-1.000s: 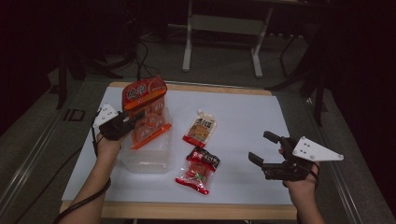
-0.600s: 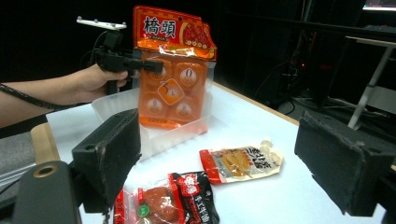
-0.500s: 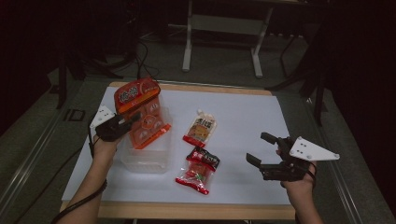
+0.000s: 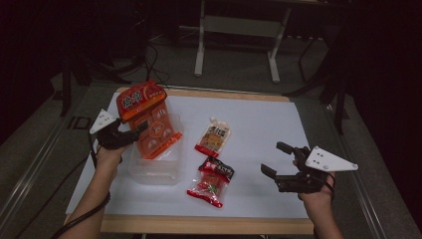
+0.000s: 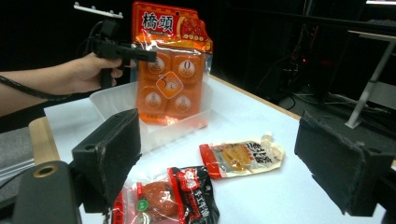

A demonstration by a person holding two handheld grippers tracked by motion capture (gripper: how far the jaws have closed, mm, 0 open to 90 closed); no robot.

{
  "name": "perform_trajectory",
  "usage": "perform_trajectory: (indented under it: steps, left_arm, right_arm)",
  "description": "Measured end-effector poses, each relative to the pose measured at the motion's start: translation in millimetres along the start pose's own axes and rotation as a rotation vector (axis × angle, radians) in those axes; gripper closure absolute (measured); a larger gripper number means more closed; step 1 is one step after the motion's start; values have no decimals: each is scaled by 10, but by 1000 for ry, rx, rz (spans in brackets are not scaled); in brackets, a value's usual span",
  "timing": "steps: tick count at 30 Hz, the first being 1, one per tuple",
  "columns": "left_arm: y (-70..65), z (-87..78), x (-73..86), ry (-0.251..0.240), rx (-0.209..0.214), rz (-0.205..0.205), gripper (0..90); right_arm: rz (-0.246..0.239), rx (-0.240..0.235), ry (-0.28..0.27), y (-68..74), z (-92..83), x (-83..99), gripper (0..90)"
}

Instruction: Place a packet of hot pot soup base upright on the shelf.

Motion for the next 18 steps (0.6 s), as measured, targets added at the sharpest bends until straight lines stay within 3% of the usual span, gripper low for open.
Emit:
perform_trajectory:
  steps: [1, 3, 5, 7, 9, 18]
  left_arm:
    - [-7, -5, -6, 3, 3, -3, 192]
    - [-50, -28, -20, 11, 18, -18, 77]
    - [-81, -52, -22, 26, 25, -17, 19]
    - [-113, -82, -23, 42, 1, 6, 19]
    - [-151, -123, -37, 42, 3, 20, 13]
    - [-282, -315, -106, 36, 31, 18, 12]
  right_arm:
    - [0, 0, 0, 0, 0, 0, 144]
    - [-4, 5, 7, -1, 14, 13, 144]
    - [-11, 8, 12, 3, 30, 24, 144]
    - [-15, 11, 17, 6, 41, 34, 143]
    - [-14, 11, 19, 7, 51, 42, 143]
    - [-15, 20, 26, -6, 77, 64, 148]
Point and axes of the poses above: each handheld gripper's, and its own axes: z roughly forward along the jaws, x roughly out of its underside, y roughly to its left, the point moved 4 cm from there along z, roughly forward along the jaws, and after that the axes turned 6 degrees about x, right-handed, at the moved point
